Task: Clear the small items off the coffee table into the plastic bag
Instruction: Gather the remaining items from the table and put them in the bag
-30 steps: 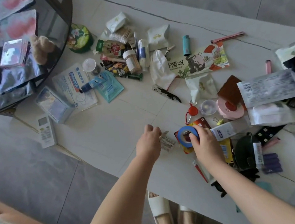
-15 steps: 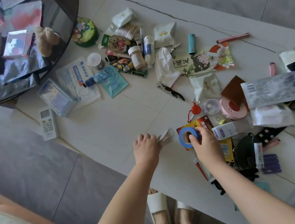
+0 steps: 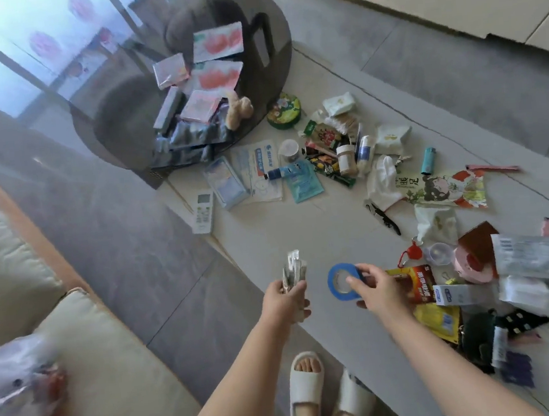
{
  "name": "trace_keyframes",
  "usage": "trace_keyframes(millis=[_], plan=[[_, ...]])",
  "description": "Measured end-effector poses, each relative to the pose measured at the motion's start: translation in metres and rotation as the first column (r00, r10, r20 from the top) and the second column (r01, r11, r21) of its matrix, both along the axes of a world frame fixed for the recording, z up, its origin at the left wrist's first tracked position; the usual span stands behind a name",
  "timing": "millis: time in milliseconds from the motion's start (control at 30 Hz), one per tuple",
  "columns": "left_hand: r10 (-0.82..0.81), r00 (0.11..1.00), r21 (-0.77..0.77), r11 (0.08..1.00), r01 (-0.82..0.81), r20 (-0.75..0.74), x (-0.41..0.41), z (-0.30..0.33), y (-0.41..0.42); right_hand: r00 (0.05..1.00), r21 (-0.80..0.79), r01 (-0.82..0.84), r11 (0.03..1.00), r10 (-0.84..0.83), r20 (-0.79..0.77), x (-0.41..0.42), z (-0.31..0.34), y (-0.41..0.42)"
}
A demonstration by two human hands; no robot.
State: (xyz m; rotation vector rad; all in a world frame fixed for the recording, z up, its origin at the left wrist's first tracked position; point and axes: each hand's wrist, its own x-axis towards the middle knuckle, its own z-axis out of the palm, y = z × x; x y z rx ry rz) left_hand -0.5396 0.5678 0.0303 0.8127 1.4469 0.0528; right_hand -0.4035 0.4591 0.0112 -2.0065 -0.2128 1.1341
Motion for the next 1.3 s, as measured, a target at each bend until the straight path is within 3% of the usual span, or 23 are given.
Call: trace_keyframes(millis=[300,567,933,1167,1300], plan=[[0.318,0.942,0.15,0.932,-0.331,0.106,-0.117,0.104,0.05,0.967,0.186,-0.234,0.954,0.249,-0.062,-0.095,0.095,0.102],[0.635,0.755,0.175,0.735,-0.655,0.162,-0.27,0.161,0.094,0.811,0.251,-0.562,0.788,0.585,-0.022,-0.237,0.154,0.198],[0.874,0.481,0.202,0.46,-0.865,0.066,-0.508,0.175,0.15,0.601,0.273,-0.748,0.605,0.792,-0.107,-0.496,0.189,0.283],[0.843,0.528,0.138,0.538,-0.831,-0.107,-0.587,0.134,0.18,0.622,0.136,-0.752,0.645,0.762,-0.179,-0.601,0.152,0.314],[0.828,0.55,0.09,0.559,-0.824,-0.107,-0.606,0.11,0.191,0.666,0.007,-0.733,0.68,0.721,-0.192,-0.629,0.123,0.334]])
